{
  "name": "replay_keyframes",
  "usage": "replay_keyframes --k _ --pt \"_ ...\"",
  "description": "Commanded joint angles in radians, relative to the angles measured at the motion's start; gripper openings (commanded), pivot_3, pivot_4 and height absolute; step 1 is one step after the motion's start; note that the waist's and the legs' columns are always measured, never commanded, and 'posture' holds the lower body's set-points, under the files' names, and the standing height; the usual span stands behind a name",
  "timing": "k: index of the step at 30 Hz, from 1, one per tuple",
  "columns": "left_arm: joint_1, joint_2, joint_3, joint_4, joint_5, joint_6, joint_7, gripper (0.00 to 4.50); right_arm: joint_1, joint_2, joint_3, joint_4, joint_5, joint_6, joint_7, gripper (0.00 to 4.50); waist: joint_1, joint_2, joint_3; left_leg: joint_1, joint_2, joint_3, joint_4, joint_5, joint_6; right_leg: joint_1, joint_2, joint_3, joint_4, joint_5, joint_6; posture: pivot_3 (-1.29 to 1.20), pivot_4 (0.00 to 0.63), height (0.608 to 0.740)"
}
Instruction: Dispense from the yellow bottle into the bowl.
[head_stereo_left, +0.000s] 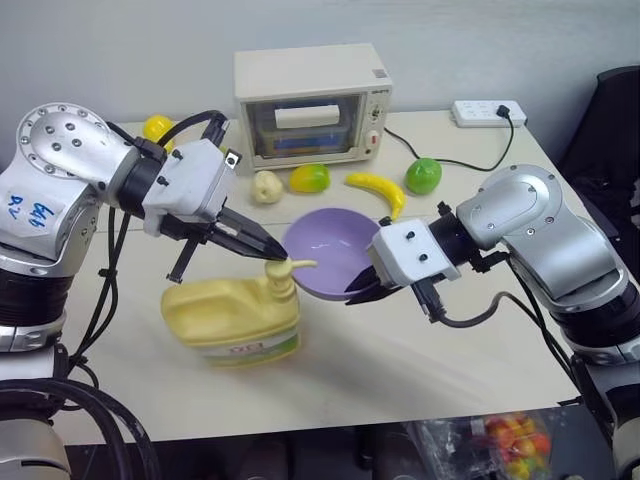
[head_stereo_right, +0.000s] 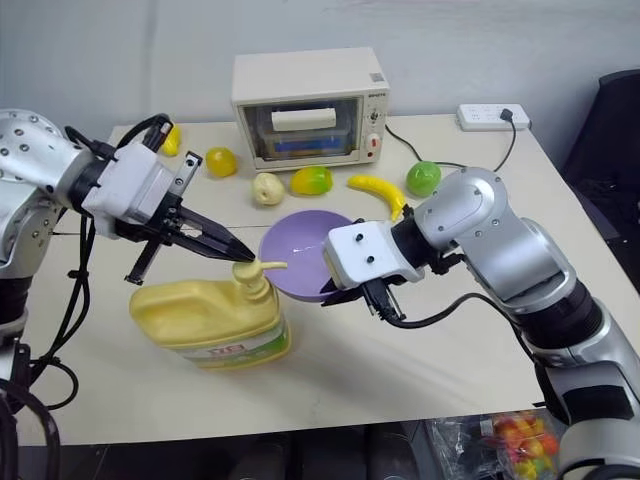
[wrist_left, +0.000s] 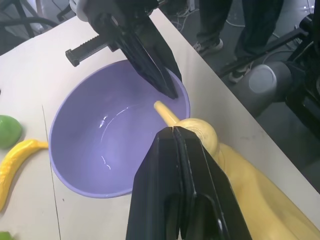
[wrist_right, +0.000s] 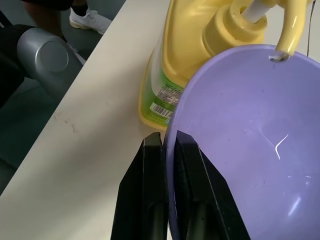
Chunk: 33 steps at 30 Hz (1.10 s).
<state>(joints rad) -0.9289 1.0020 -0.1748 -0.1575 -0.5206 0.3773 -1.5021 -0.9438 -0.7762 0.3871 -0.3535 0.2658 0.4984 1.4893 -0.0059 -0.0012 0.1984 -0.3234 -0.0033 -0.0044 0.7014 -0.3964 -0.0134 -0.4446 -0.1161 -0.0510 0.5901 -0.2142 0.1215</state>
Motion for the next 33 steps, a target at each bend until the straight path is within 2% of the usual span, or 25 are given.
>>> replay_keyframes --k 1,5,8,12,17,21,24,28,33 --pt "0.077 0.057 -0.131 -0.033 0.063 -0.017 -0.112 0.03 -0.025 0.002 -0.016 -0.03 0.012 -0.015 0.006 0.0 0.0 0.0 0.0 0.0 0.0 0.0 0.0 0.0 0.0 0.0 0.0 0.0 0.0 0.0 0.0 0.0 0.15 0.74" --pt "0.103 0.081 -0.143 -0.037 0.081 -0.067 -0.112 0.03 -0.028 0.004 -0.016 -0.026 0.012 -0.016 0.008 0.0 -0.001 0.001 -0.001 0.001 0.0 0.001 -0.001 0.0 0.0 0.0 0.0 0.001 0.0 0.0 0.0 0.0 0.15 0.74" --pt "0.101 0.049 -0.124 -0.029 0.083 -0.06 -0.101 0.03 -0.03 0.005 -0.017 -0.023 0.012 -0.017 0.008 0.0 -0.002 0.002 -0.001 0.003 0.0 0.001 -0.002 0.0 0.0 0.001 0.001 0.002 0.001 0.0 -0.001 0.0 0.15 0.74" --pt "0.025 -0.01 -0.068 -0.007 0.009 0.035 -0.047 0.03 -0.026 0.003 -0.018 -0.022 0.011 -0.017 0.008 0.0 0.001 0.002 -0.002 0.003 0.0 0.001 -0.002 0.0 0.0 0.001 0.001 0.002 0.001 -0.001 -0.001 0.0 0.15 0.74" --pt "-0.142 -0.077 0.068 0.056 -0.188 0.317 0.014 0.03 -0.009 -0.004 -0.021 -0.021 0.007 -0.024 0.005 0.0 0.004 -0.001 0.0 -0.002 0.0 0.0 0.0 0.0 0.001 -0.002 0.001 0.001 0.0 0.0 0.0 0.0 0.15 0.74" --pt "-0.223 -0.045 0.152 0.086 -0.291 0.468 -0.001 0.03 0.003 -0.011 -0.027 -0.026 0.011 -0.021 0.0 0.0 -0.003 -0.002 0.001 -0.017 0.0 0.0 0.003 -0.001 0.001 -0.016 0.0 0.001 0.001 0.0 0.001 0.0 0.15 0.74" --pt "-0.238 0.001 0.188 0.094 -0.334 0.552 -0.022 0.58 0.014 -0.017 -0.034 -0.03 0.012 -0.022 -0.004 0.0 -0.017 -0.002 0.001 -0.017 0.0 0.001 0.001 -0.001 0.001 -0.018 0.0 0.0 0.0 0.0 0.0 0.0 0.15 0.74" --pt "-0.183 0.094 0.204 0.058 -0.321 0.549 -0.065 1.79 0.039 -0.029 -0.045 -0.033 0.011 -0.026 -0.016 0.0 -0.023 -0.002 0.001 -0.017 0.0 0.001 0.002 -0.001 0.001 -0.018 0.0 0.0 0.0 0.0 0.001 0.0 0.15 0.74" --pt "-0.037 0.241 0.293 0.004 -0.353 0.561 -0.085 3.29 0.13 -0.065 -0.081 -0.046 0.01 -0.028 -0.056 0.0 -0.021 -0.002 0.001 -0.016 0.0 0.001 0.002 -0.001 0.001 -0.018 0.0 0.0 0.001 0.0 0.0 0.0 0.15 0.74"
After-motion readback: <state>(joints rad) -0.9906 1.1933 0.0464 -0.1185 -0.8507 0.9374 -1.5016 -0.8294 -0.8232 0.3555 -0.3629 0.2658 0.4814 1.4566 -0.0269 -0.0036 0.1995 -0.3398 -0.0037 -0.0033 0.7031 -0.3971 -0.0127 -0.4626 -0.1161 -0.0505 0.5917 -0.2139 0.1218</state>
